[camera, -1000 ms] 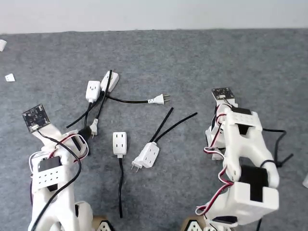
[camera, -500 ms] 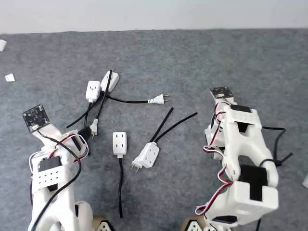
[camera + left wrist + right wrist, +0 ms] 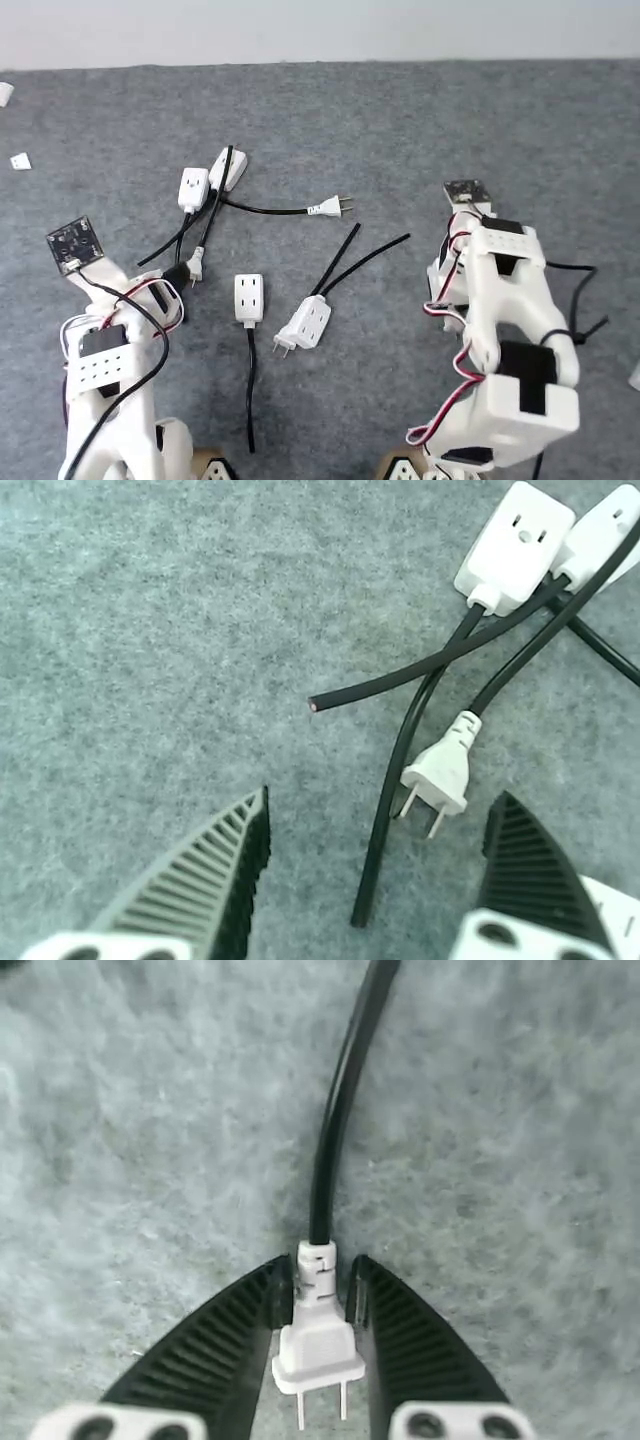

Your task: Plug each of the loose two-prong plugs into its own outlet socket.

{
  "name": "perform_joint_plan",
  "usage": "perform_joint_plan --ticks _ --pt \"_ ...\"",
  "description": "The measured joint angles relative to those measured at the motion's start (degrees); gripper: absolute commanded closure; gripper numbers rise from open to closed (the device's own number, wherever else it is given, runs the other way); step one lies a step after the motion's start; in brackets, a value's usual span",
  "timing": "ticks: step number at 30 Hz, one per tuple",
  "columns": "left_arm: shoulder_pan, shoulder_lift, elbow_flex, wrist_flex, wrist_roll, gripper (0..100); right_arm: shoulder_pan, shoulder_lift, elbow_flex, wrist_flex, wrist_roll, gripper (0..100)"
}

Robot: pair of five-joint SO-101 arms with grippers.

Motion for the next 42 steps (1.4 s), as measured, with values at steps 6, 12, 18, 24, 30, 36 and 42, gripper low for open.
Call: perform_joint_plan --ticks 6,12,18,24,30,36,42 --pt "0.0 0.0 0.0 0.0 0.0 68 0.0 4.1 -4.4 2.5 0.0 90.1" --pt "0.0 0.0 0.0 0.0 0.0 68 0.2 4.6 -4.8 2.6 0.0 98.4" --pt "0.0 0.0 0.0 0.0 0.0 68 0.4 4.7 -5.1 2.6 0.0 99.0" --pt "1.8 0.0 0.0 0.0 0.0 68 2.5 1.8 -3.9 2.6 -0.2 99.0" --pt "2.1 0.0 0.0 0.7 0.0 68 2.8 -14.1 1.3 2.6 -2.3 99.1" --pt "3.1 0.0 -0.1 4.5 -3.3 68 -4.1 -39.1 5.5 10.4 -3.4 99.1" --pt "6.0 0.0 -0.1 6.7 -8.3 68 -17.9 -57.3 7.9 17.7 -3.6 99.1"
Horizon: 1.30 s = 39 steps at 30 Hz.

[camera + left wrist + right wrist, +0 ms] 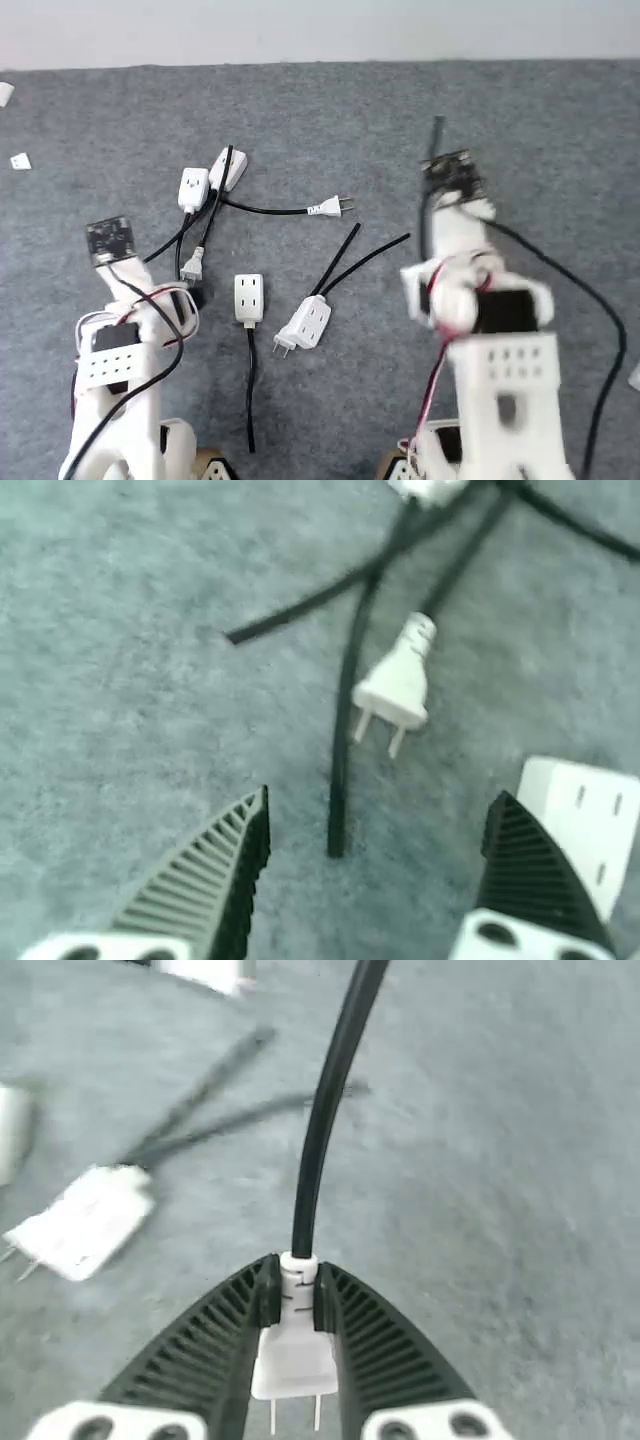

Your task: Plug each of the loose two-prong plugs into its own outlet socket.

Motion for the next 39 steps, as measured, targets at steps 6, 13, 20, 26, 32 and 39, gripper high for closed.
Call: perform_joint_plan --ticks 6,13,20,26,32,39 --pt "2.4 0.7 -1.0 2.7 -2.4 78 -12.1 -4.9 1.5 0.2 1.1 99.0" --pt "3.3 19.0 -13.9 8.1 -6.4 83 -24.2 -5.4 1.7 0.1 1.6 99.0" --pt "5.1 32.9 -24.0 12.3 -11.6 83 -31.6 -5.4 9.7 -7.6 1.6 99.0" --pt "9.7 33.1 -24.4 14.2 -20.5 83 -34.7 -5.4 15.8 -13.0 1.7 99.0" --pt "14.2 33.1 -24.5 16.9 -30.1 83 -35.1 -5.4 20.0 -16.7 1.7 99.0" --pt "15.7 33.1 -24.5 20.2 -39.6 83 -35.1 -5.4 20.0 -17.1 1.7 99.0"
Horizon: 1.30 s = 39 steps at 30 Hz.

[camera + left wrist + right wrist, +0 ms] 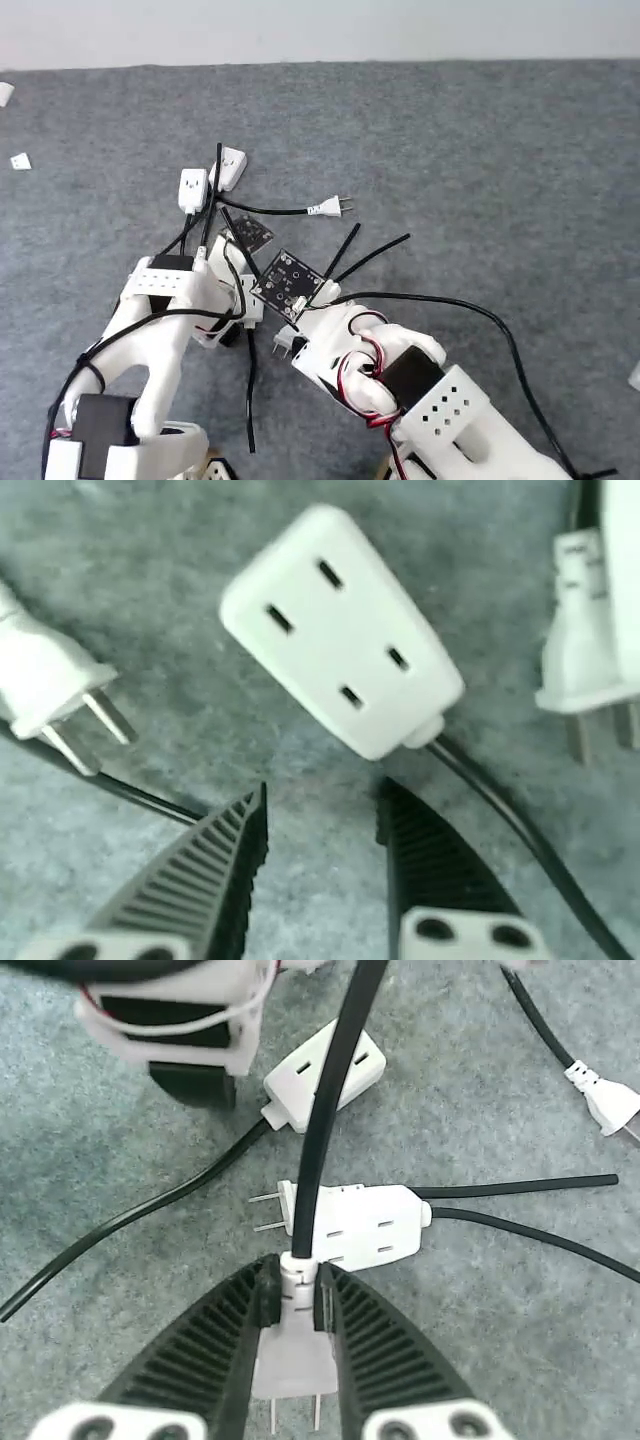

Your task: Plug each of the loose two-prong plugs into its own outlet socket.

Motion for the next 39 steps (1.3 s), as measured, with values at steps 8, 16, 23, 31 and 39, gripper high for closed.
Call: perform_joint_plan --ticks 8,16,23,31,39 --pt "2.4 -13.5 10.3 -0.6 -3.3 84 1.4 0.0 0.4 -2.0 -1.4 99.0" --pt "5.2 -26.6 17.7 -0.7 -3.3 84 1.5 0.0 2.3 -5.3 -1.7 99.0" --pt "9.2 -28.5 20.0 -0.7 -5.5 84 1.4 0.0 2.5 -6.6 -1.7 99.0" --pt "11.8 -32.9 21.9 -0.7 -6.3 84 1.4 0.0 2.5 -8.2 -1.8 99.0" --pt "2.1 -39.6 27.3 -15.1 18.0 84 5.3 0.0 2.5 -14.9 -10.8 99.1"
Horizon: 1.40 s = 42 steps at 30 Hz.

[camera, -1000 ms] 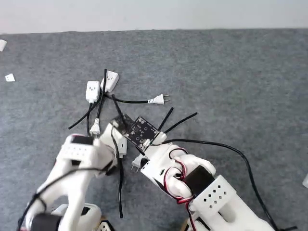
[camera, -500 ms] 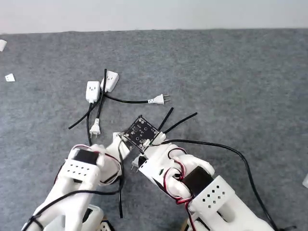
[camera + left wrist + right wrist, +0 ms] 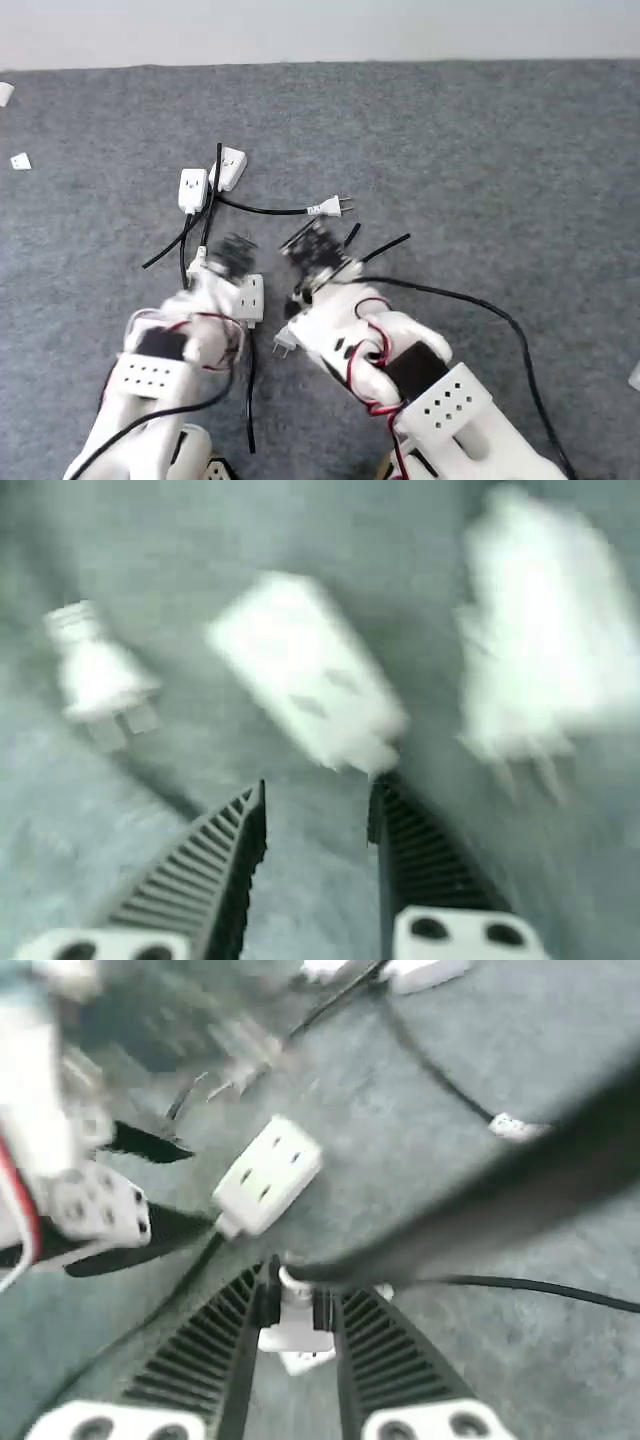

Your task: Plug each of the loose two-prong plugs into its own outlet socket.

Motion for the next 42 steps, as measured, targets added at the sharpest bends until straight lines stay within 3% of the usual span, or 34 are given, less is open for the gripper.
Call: perform_joint_plan --ticks 5,12,19,27,42 --pt "-6.7 -7.9 2.5 -4.7 17.3 84 4.3 2.6 -0.3 -5.5 -7.5 99.1" --pt "-10.1 -15.9 7.2 -8.4 26.1 85 5.2 19.3 -12.6 -5.5 -15.8 99.1" --pt "-13.3 -20.9 13.4 -18.5 28.3 85 4.0 30.6 -16.7 -13.5 -17.9 99.1" --pt "-21.5 -22.1 14.2 -19.1 28.3 85 -1.0 41.1 -16.9 -25.0 -18.5 99.1" --pt "-22.1 -22.1 14.2 -19.1 28.3 85 -1.3 49.1 -17.0 -33.4 -18.5 99.1"
